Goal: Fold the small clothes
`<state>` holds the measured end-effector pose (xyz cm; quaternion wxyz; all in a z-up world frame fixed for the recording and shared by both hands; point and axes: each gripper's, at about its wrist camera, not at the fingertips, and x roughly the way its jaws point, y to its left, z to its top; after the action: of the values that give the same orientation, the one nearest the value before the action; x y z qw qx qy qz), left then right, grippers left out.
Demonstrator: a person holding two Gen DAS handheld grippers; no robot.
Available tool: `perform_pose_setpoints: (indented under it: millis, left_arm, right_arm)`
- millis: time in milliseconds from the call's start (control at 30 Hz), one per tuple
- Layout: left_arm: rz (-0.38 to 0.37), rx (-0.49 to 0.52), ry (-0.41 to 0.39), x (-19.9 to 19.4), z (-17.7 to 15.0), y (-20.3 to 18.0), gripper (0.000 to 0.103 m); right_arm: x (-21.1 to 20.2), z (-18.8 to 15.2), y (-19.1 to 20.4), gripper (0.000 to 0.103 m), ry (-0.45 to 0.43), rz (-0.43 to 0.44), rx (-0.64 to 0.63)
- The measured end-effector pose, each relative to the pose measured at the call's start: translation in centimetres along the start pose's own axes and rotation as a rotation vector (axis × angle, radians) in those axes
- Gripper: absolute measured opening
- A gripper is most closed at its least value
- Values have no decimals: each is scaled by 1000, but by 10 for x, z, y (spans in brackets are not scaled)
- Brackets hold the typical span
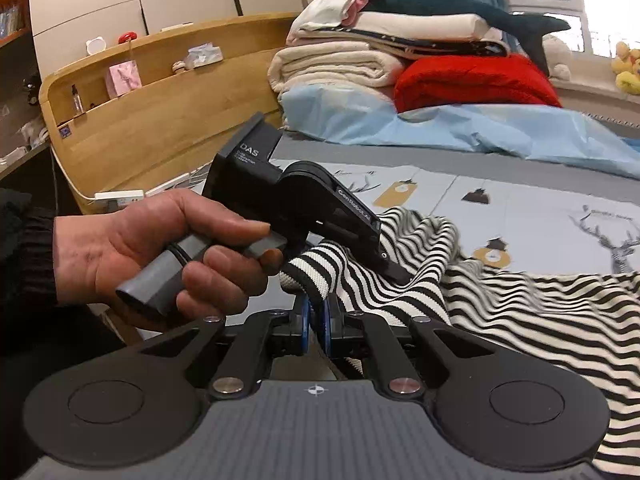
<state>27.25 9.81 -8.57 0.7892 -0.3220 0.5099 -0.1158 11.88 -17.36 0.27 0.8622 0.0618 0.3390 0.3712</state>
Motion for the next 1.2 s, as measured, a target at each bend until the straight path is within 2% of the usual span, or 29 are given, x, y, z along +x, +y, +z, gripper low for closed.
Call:
perform_pose_setpoints:
  millis: [267, 367, 467, 633, 833, 900, 933, 967, 1033, 1100, 1200]
  left_arm:
    - [-3, -16, -167, -88, -10, 32, 11]
    - [18, -8, -179, -92, -10, 25, 11]
    - [-7, 26, -179, -86, -8, 4, 11]
    - [-83, 106, -173, -56, -15, -56, 11]
    - [-198, 239, -136, 1, -42, -153, 13]
    - [-238, 259, -105, 16, -52, -177, 27]
    - [-265, 258, -92, 21, -56, -183, 38]
    - [-290, 259, -75, 26, -60, -189, 45]
    - [-294, 272, -89, 28, -68, -195, 47]
    - [-265, 274, -105, 24, -69, -193, 47]
    - [-217, 257, -109, 15, -65, -179, 47]
  right_arm:
    - [27, 11, 47, 7, -46, 211, -9]
    - [28, 12, 50, 7, -48, 236, 26]
    - [17, 12, 39, 7, -51, 217, 54]
    - [-30, 9, -10, 7, -111, 135, 165]
    - [-104, -17, -74, 6, -186, -59, 285]
    - [-128, -29, -91, 6, -211, -119, 323]
    - [-141, -35, -99, 6, -223, -153, 342]
    - [-151, -41, -109, 6, -229, -185, 369]
    - [-165, -54, -128, 6, -207, -250, 437]
    - [-166, -68, -149, 6, -123, -364, 507]
    - [-159, -87, -177, 8, -1, -412, 669]
